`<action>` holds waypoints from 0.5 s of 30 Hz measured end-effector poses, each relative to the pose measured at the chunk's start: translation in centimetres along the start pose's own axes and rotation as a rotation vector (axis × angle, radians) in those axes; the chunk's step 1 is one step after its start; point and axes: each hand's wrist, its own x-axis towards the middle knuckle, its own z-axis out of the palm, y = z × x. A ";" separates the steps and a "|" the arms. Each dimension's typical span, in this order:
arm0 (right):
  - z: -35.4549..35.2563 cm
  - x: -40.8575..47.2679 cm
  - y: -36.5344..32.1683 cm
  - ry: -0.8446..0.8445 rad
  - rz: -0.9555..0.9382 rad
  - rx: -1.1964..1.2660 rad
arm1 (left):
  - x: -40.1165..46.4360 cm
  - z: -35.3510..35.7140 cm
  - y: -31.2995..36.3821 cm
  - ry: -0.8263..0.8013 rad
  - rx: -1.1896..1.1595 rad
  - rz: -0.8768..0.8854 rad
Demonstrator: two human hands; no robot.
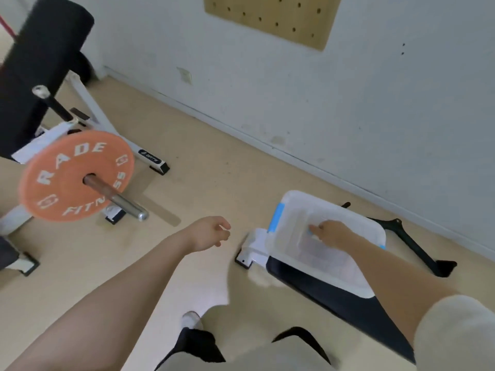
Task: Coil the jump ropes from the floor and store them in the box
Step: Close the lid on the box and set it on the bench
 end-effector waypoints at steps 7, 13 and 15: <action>0.1 6.2 -12.9 0.097 -0.037 0.256 | 5.6 -12.3 -2.4 0.109 -0.154 0.000; -3.9 15.0 -19.3 0.091 -0.087 0.345 | 13.7 -17.5 -1.6 0.090 -0.273 -0.034; -6.1 19.5 -20.6 0.054 -0.105 0.303 | 17.8 -19.3 -0.8 0.094 -0.307 -0.059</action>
